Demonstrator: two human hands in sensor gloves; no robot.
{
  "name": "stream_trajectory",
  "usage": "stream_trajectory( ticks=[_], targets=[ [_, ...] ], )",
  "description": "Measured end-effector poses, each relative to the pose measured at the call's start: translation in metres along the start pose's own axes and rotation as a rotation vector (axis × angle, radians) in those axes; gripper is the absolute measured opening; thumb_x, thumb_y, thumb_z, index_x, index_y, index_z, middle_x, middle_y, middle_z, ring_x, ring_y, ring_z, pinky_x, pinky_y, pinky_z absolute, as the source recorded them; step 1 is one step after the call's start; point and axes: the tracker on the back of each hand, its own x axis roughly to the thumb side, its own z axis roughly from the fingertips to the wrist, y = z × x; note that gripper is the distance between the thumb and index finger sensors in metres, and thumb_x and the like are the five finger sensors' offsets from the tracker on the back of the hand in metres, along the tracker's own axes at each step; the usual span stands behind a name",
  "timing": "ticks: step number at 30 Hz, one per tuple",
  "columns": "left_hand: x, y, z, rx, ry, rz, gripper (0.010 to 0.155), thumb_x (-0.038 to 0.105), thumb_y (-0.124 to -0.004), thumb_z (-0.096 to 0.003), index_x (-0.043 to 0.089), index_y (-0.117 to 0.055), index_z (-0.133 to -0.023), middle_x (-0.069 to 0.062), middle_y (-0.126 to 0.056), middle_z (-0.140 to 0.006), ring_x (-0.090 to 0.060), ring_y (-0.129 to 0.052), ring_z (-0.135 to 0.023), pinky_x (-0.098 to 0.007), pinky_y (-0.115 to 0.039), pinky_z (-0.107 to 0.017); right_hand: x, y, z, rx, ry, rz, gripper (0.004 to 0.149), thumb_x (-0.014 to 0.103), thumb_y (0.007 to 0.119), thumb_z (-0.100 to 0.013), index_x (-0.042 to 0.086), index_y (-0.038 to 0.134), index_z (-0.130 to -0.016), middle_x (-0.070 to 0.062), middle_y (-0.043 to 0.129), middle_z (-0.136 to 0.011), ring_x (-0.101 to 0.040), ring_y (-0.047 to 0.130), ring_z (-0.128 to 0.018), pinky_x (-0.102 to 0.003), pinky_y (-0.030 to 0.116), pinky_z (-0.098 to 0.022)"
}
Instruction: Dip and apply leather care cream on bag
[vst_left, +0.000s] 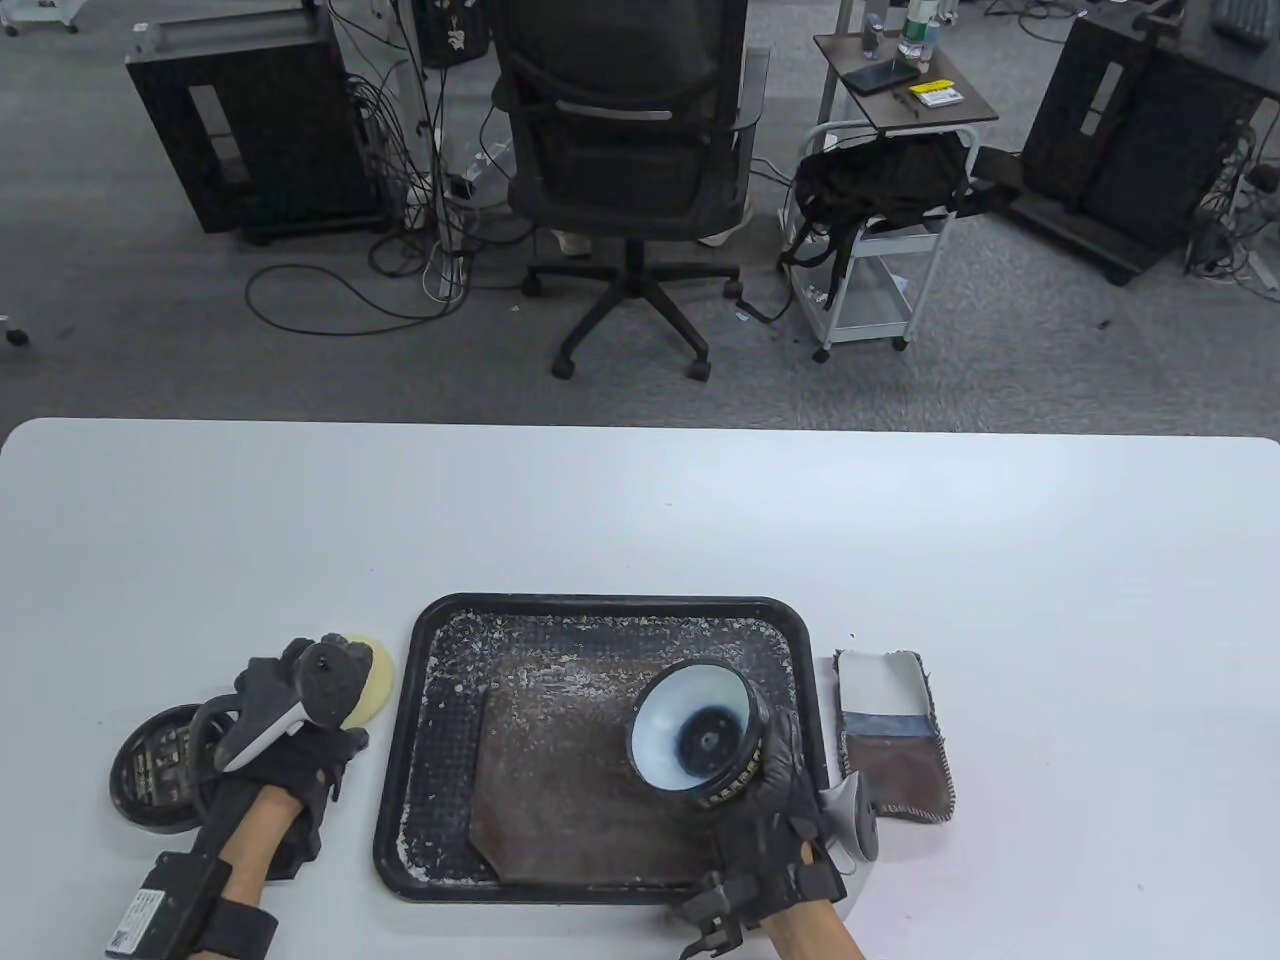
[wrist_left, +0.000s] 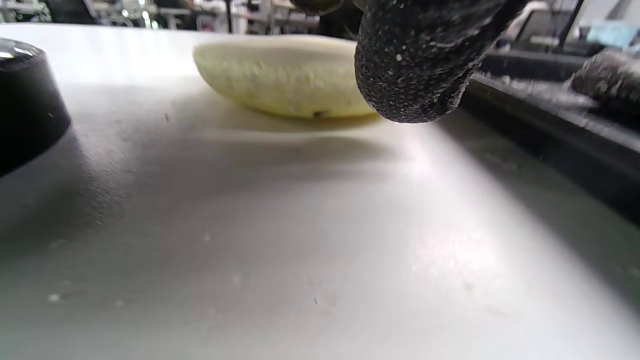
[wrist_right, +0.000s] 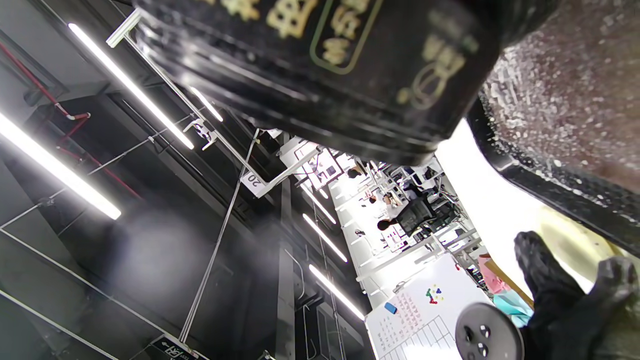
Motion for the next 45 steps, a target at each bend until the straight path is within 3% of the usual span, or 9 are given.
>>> stream_trajectory(
  ticks=[4, 6, 12, 18, 22, 26, 31, 36, 45],
  targets=[
    [0.003, -0.005, -0.010, -0.018, 0.019, 0.002, 0.078, 0.040, -0.086, -0.0413, 0.038, -0.038, -0.103, 0.008, -0.036, -0.114, -0.024, -0.039, -0.112, -0.066, -0.041, -0.077, 0.000, 0.001, 0.000, 0.003, 0.005, -0.005, 0.083, 0.059, 0.047, -0.053, 0.009, 0.015, -0.111, -0.026, 0.026, -0.111, -0.057, 0.043, -0.097, -0.074, 0.058, -0.061],
    [0.004, -0.003, -0.011, 0.073, 0.028, 0.014, 0.070, 0.039, -0.084, -0.0419, 0.036, -0.047, -0.102, 0.006, -0.048, -0.112, -0.026, -0.052, -0.108, -0.062, -0.051, -0.076, 0.000, 0.002, 0.000, 0.007, 0.009, -0.005, 0.086, 0.061, 0.051, -0.053, 0.008, 0.014, -0.111, -0.026, 0.025, -0.111, -0.057, 0.044, -0.097, -0.073, 0.060, -0.061],
    [0.011, 0.000, -0.011, 0.159, 0.052, -0.024, 0.062, 0.036, -0.079, -0.0418, 0.033, -0.057, -0.100, 0.004, -0.062, -0.108, -0.026, -0.065, -0.103, -0.056, -0.063, -0.072, -0.004, 0.005, -0.002, 0.046, 0.051, -0.002, 0.102, 0.068, 0.065, -0.050, 0.008, 0.006, -0.108, -0.028, 0.021, -0.109, -0.058, 0.043, -0.096, -0.071, 0.063, -0.061],
    [0.018, 0.022, 0.008, 0.410, 0.017, 0.062, 0.059, 0.033, -0.077, -0.0410, 0.027, -0.064, -0.098, -0.005, -0.075, -0.103, -0.033, -0.081, -0.094, -0.054, -0.072, -0.066, 0.002, 0.006, -0.005, 0.038, 0.049, 0.108, 0.112, 0.063, 0.082, -0.044, 0.009, 0.004, -0.105, -0.027, 0.025, -0.107, -0.057, 0.050, -0.095, -0.069, 0.068, -0.060],
    [0.038, 0.039, 0.033, 0.578, -0.126, 0.098, 0.058, 0.034, -0.077, -0.0410, 0.027, -0.065, -0.098, -0.005, -0.076, -0.102, -0.032, -0.082, -0.093, -0.053, -0.073, -0.065, 0.004, 0.006, -0.006, 0.023, 0.041, 0.166, 0.114, 0.060, 0.086, -0.042, 0.009, 0.006, -0.105, -0.027, 0.027, -0.107, -0.058, 0.052, -0.094, -0.069, 0.070, -0.059],
    [0.077, 0.046, 0.069, 0.673, -0.374, 0.145, 0.059, 0.035, -0.077, -0.0411, 0.029, -0.064, -0.098, -0.004, -0.075, -0.103, -0.031, -0.080, -0.095, -0.053, -0.072, -0.066, 0.003, 0.008, -0.007, 0.033, 0.045, 0.204, 0.107, 0.055, 0.084, -0.045, 0.007, 0.009, -0.105, -0.029, 0.026, -0.106, -0.059, 0.052, -0.093, -0.069, 0.069, -0.059],
    [0.127, 0.038, 0.107, 0.689, -0.634, 0.173, 0.058, 0.035, -0.077, -0.0415, 0.031, -0.064, -0.098, 0.001, -0.073, -0.105, -0.028, -0.077, -0.098, -0.053, -0.070, -0.069, -0.003, 0.012, -0.007, 0.049, 0.044, 0.324, 0.102, 0.051, 0.082, -0.047, 0.007, 0.013, -0.106, -0.031, 0.026, -0.105, -0.059, 0.049, -0.093, -0.071, 0.065, -0.059],
    [0.161, 0.023, 0.122, 0.666, -0.810, 0.082, 0.059, 0.036, -0.075, -0.0424, 0.034, -0.060, -0.099, 0.002, -0.069, -0.107, -0.027, -0.074, -0.100, -0.050, -0.069, -0.070, -0.006, 0.017, -0.006, 0.039, 0.039, 0.399, 0.101, 0.049, 0.082, -0.046, 0.005, 0.014, -0.106, -0.032, 0.027, -0.104, -0.060, 0.048, -0.092, -0.071, 0.062, -0.059],
    [0.185, 0.005, 0.128, 0.658, -0.928, 0.011, 0.058, 0.038, -0.073, -0.0434, 0.033, -0.058, -0.099, 0.004, -0.068, -0.107, -0.024, -0.074, -0.100, -0.045, -0.072, -0.070, -0.018, 0.023, -0.008, 0.096, 0.085, 0.403, 0.100, 0.049, 0.082, -0.047, 0.004, 0.015, -0.106, -0.033, 0.028, -0.104, -0.061, 0.048, -0.091, -0.071, 0.063, -0.059]
  ],
)
